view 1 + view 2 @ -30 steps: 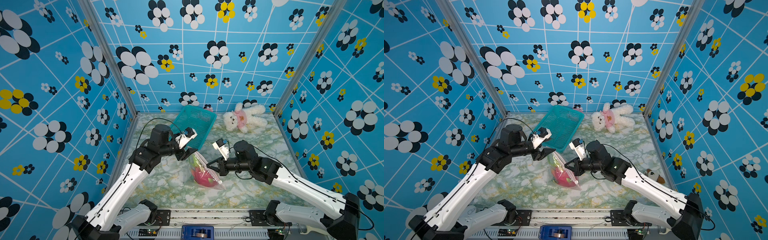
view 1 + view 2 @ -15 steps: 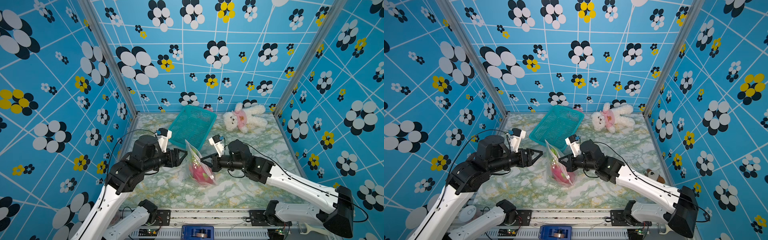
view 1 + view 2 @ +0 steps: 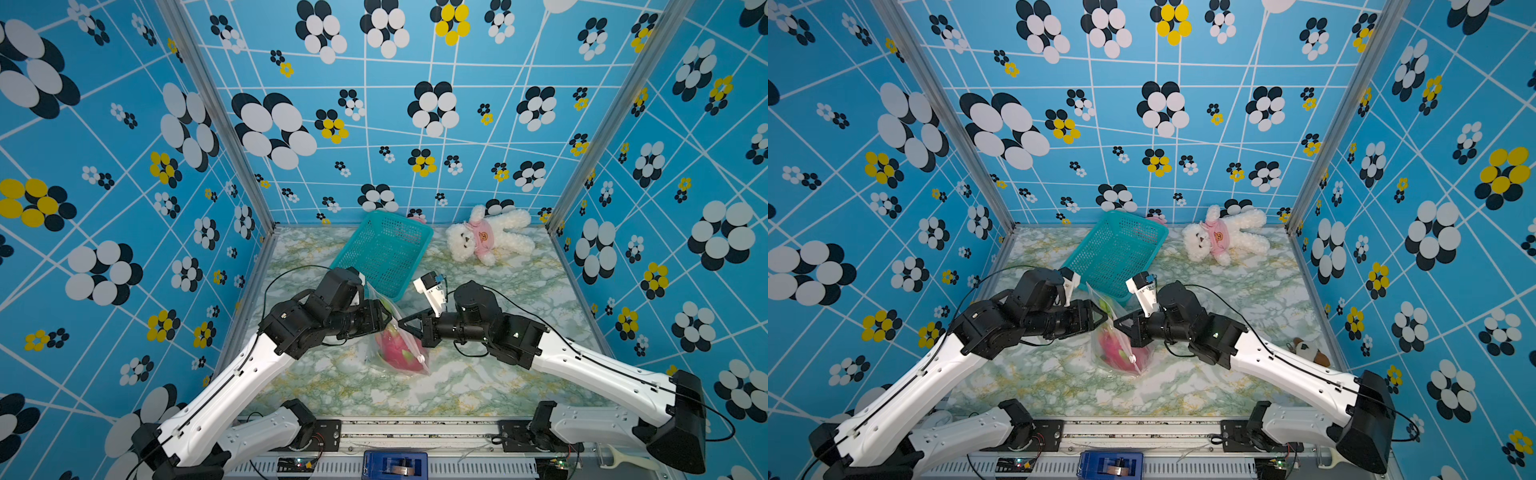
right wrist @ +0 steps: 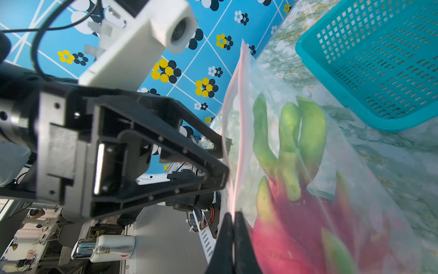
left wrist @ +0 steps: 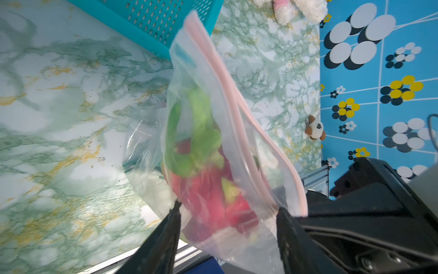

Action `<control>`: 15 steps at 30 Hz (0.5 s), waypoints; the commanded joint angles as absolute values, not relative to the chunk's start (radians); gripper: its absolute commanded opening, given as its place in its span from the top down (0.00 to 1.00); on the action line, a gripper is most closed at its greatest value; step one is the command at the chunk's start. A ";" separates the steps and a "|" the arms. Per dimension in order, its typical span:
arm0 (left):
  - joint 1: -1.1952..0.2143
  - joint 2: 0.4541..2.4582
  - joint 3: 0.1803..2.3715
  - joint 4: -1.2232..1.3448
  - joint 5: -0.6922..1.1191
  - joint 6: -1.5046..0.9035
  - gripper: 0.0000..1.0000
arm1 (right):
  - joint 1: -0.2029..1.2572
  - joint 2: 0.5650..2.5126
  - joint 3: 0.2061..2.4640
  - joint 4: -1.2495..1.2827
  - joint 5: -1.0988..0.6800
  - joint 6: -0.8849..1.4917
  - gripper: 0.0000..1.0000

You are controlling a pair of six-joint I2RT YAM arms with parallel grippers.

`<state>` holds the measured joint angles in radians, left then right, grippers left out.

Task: Open the zip-top bag and take out the dragon fruit
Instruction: Open the zipper of the food storage bag at the center of the board.

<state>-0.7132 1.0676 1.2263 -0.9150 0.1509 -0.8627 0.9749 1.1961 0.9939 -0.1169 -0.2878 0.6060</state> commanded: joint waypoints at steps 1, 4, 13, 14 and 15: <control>-0.743 1.086 1.297 -0.977 0.054 -0.916 0.35 | 0.981 1.172 1.001 -0.097 -0.320 0.577 1.00; -0.762 1.108 1.319 -0.997 0.012 -0.937 0.35 | 0.982 1.160 0.981 -0.091 -0.322 0.562 1.00; -0.793 1.183 1.360 -1.028 -0.025 -0.970 0.39 | 0.982 1.148 0.988 -0.093 -0.339 0.506 1.00; -0.792 1.193 1.367 -1.035 -0.024 -0.965 0.40 | 0.982 1.147 0.989 -0.095 -0.339 0.500 1.00; -0.792 1.204 1.378 -1.043 -0.026 -0.954 0.42 | 0.983 1.148 0.989 -0.095 -0.339 0.493 1.00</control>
<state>-0.7856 1.1801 1.3369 -0.9977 -0.0013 -0.9581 0.9749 1.1732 0.9768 -0.1158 -0.3191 0.5365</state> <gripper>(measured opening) 0.596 0.046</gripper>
